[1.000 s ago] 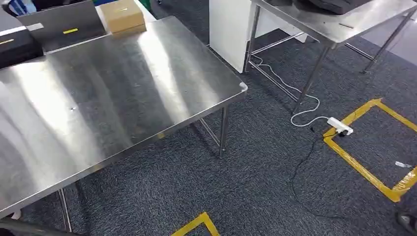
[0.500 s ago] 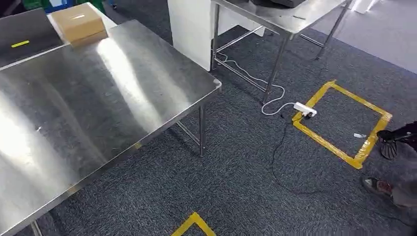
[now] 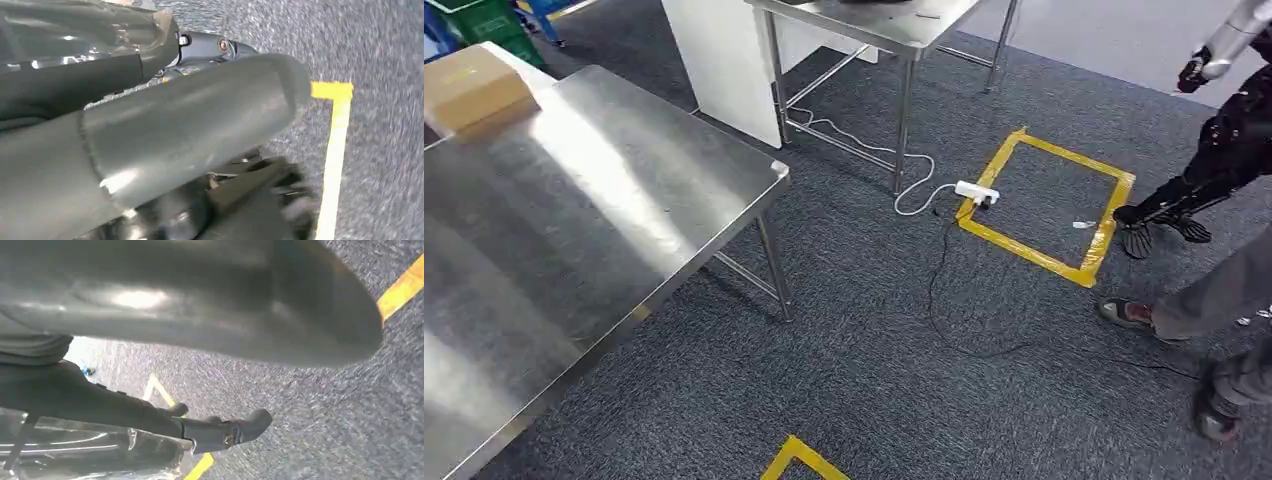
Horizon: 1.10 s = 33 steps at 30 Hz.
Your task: Take the parts from the cabinet and place them on the table.
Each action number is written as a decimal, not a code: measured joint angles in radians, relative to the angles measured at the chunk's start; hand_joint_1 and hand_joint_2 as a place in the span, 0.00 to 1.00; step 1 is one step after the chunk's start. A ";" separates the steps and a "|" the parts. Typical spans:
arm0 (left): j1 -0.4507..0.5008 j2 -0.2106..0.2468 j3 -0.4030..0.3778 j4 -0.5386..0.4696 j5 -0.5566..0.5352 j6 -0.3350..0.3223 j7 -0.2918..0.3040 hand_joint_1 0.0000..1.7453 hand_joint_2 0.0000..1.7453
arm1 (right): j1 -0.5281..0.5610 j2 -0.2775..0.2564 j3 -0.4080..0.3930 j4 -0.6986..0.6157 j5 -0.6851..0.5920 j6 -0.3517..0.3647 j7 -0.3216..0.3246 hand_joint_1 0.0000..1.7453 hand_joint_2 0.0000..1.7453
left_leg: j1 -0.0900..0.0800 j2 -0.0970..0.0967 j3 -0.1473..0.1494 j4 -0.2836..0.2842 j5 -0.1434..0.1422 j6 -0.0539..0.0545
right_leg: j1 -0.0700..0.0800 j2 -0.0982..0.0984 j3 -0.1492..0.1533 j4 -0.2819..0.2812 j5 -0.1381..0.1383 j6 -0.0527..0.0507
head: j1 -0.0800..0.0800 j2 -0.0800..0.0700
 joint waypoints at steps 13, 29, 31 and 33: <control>-0.007 0.001 0.000 0.000 -0.008 -0.002 0.001 0.00 0.00 | 0.003 0.002 0.000 0.000 -0.003 0.000 -0.002 0.00 0.00 | 0.001 -0.014 0.123 -0.309 0.182 0.056 | 0.007 0.008 -0.101 0.134 -0.050 0.028 | 0.012 0.000; 0.008 0.011 0.030 0.000 0.045 -0.007 -0.004 0.00 0.00 | -0.005 0.009 0.058 0.000 0.063 -0.014 -0.019 0.00 0.00 | 0.006 0.007 0.060 -0.104 0.028 -0.002 | -0.009 -0.023 -0.019 0.007 0.010 0.008 | 0.000 0.000; 0.016 0.011 0.030 0.001 0.043 -0.006 -0.002 0.00 0.00 | -0.005 0.010 0.067 0.000 0.063 -0.011 -0.014 0.00 0.00 | 0.006 -0.002 -0.009 0.028 -0.013 0.001 | -0.001 0.007 -0.023 0.007 0.013 0.004 | 0.000 0.000; 0.019 0.011 0.031 0.001 0.040 -0.006 -0.002 0.00 0.00 | 0.000 0.010 0.071 0.000 0.063 -0.003 -0.004 0.00 0.00 | 0.006 -0.003 0.005 -0.023 0.047 0.006 | 0.002 0.038 -0.022 0.008 0.015 0.002 | 0.000 0.000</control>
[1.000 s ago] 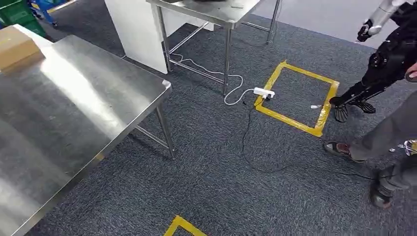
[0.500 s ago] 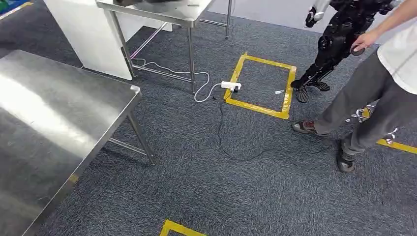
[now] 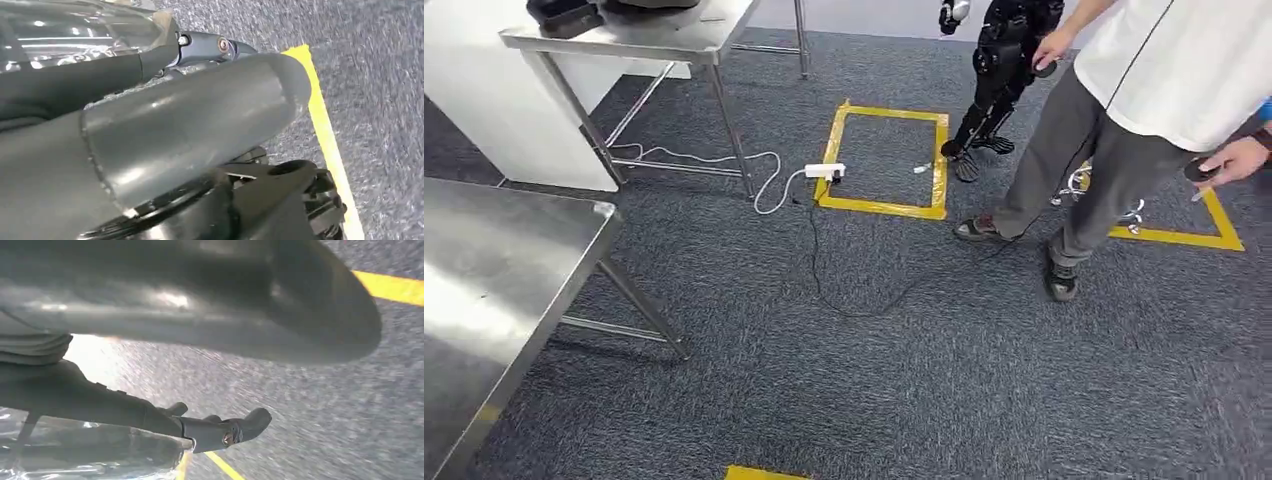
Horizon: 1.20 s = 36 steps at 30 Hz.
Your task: Take the parts from the cabinet and place them on the table.
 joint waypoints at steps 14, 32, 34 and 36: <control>0.000 0.007 0.000 0.000 -0.019 0.004 0.002 0.00 0.00 | 0.005 0.005 0.013 0.000 -0.008 0.004 -0.029 0.00 0.00 | -0.013 0.054 0.114 -0.285 0.132 0.048 | -0.005 -0.051 -0.178 0.321 -0.128 0.041 | 0.007 0.000; -0.031 -0.008 -0.013 0.000 -0.069 0.003 0.040 0.00 0.00 | 0.010 -0.006 -0.002 0.000 -0.053 0.012 -0.015 0.00 0.00 | 0.000 -0.014 0.058 -0.132 0.079 0.004 | -0.002 0.029 0.006 0.011 -0.011 0.004 | 0.000 0.000; -0.031 -0.006 -0.013 0.000 -0.069 0.002 0.041 0.00 0.00 | 0.007 -0.005 -0.002 0.000 -0.053 0.012 -0.015 0.00 0.00 | 0.006 -0.105 0.108 -0.248 0.106 0.008 | 0.005 0.051 0.001 0.017 -0.010 0.008 | 0.001 0.000; -0.033 -0.006 -0.014 0.000 -0.070 0.002 0.041 0.00 0.00 | 0.006 -0.006 -0.002 0.000 -0.053 0.012 -0.015 0.00 0.00 | -0.003 -0.079 0.106 -0.251 0.109 0.011 | 0.000 0.074 -0.014 0.013 -0.004 0.023 | 0.002 0.000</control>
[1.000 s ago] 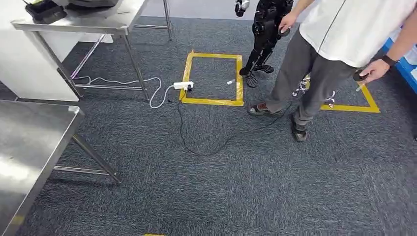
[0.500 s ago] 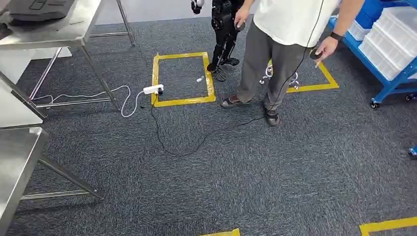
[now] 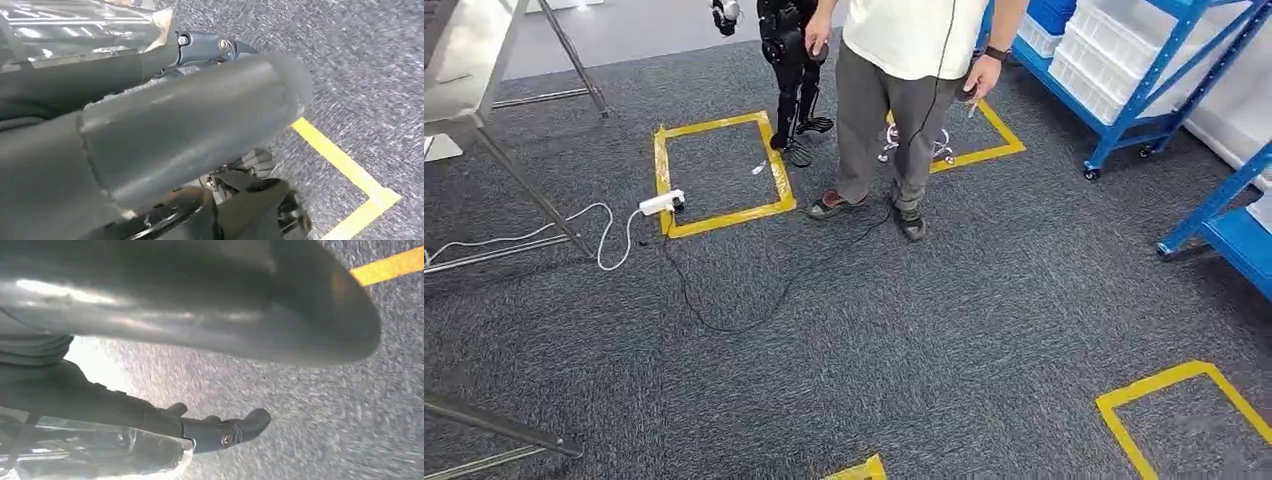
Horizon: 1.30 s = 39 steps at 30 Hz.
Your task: Take the parts from the cabinet and place them on the table.
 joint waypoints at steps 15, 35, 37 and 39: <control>0.001 -0.003 -0.003 0.000 0.000 -0.008 -0.009 0.00 0.00 | -0.001 0.004 -0.001 0.001 0.012 0.010 0.008 0.00 0.00 | -0.019 0.208 0.020 -0.025 0.004 0.004 | -0.002 -0.209 0.023 -0.003 -0.024 0.022 | 0.004 0.000; 0.000 -0.004 -0.006 0.000 -0.004 -0.015 -0.009 0.00 0.00 | 0.007 0.005 -0.001 0.001 0.014 0.011 0.015 0.00 0.00 | -0.001 0.070 0.009 -0.033 0.023 0.037 | 0.003 -0.093 -0.044 0.075 -0.051 0.010 | 0.006 0.000; 0.003 -0.003 -0.007 0.000 -0.008 -0.016 -0.009 0.00 0.00 | 0.003 0.005 0.000 0.001 0.018 0.011 0.015 0.00 0.00 | -0.007 0.105 0.007 -0.033 0.022 0.037 | 0.002 -0.118 -0.121 0.236 -0.124 0.005 | 0.006 0.000; 0.003 -0.001 -0.006 0.000 -0.009 -0.016 -0.009 0.00 0.00 | 0.005 0.005 0.000 0.001 0.019 0.012 0.015 0.00 0.00 | -0.009 0.135 0.004 -0.032 0.022 0.036 | 0.000 -0.125 -0.152 0.313 -0.143 0.016 | 0.007 0.000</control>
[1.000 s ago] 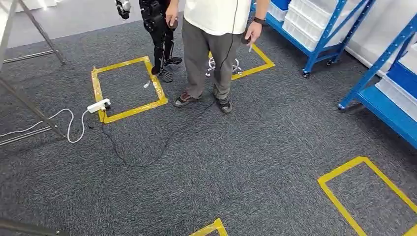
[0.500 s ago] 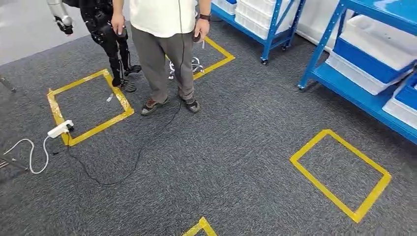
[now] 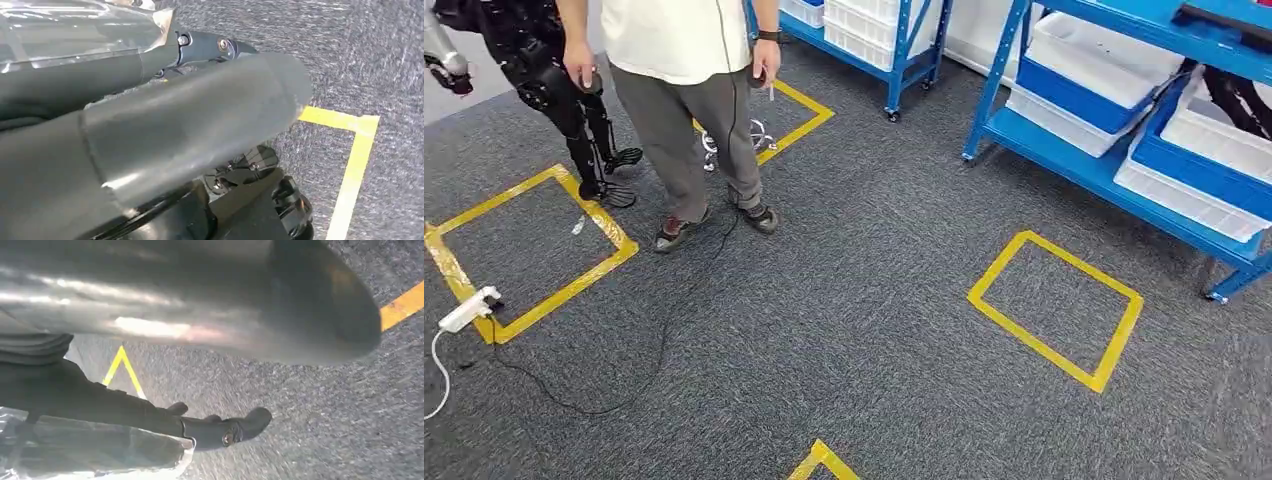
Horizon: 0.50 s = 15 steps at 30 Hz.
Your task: Take the parts from the cabinet and place them on the table.
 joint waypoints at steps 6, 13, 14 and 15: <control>-0.002 0.000 0.000 0.000 -0.002 -0.002 0.000 0.00 0.00 | -0.007 -0.005 0.000 0.000 0.000 0.004 0.003 0.00 0.00 | -0.011 0.070 0.015 0.004 -0.017 -0.027 | 0.007 -0.098 0.186 -0.323 0.113 0.001 | -0.002 0.000; -0.013 -0.002 0.000 0.000 -0.002 -0.005 0.002 0.00 0.00 | -0.007 -0.005 0.000 0.000 -0.002 0.004 0.009 0.00 0.00 | 0.007 -0.043 -0.066 0.227 -0.164 -0.059 | -0.010 -0.006 0.184 -0.327 0.124 -0.042 | -0.010 0.000; -0.010 -0.002 0.000 0.000 -0.003 -0.006 0.003 0.00 0.00 | -0.007 -0.005 0.000 0.000 -0.002 0.004 0.009 0.00 0.00 | 0.007 -0.051 -0.104 0.304 -0.191 -0.060 | -0.008 0.012 0.183 -0.327 0.125 -0.043 | -0.011 0.000; -0.008 -0.002 0.000 0.000 -0.003 -0.006 0.003 0.00 0.00 | -0.006 -0.005 0.000 0.000 -0.002 0.004 0.009 0.00 0.00 | 0.007 -0.053 -0.122 0.333 -0.188 -0.060 | -0.006 0.027 0.183 -0.327 0.125 -0.044 | -0.010 0.000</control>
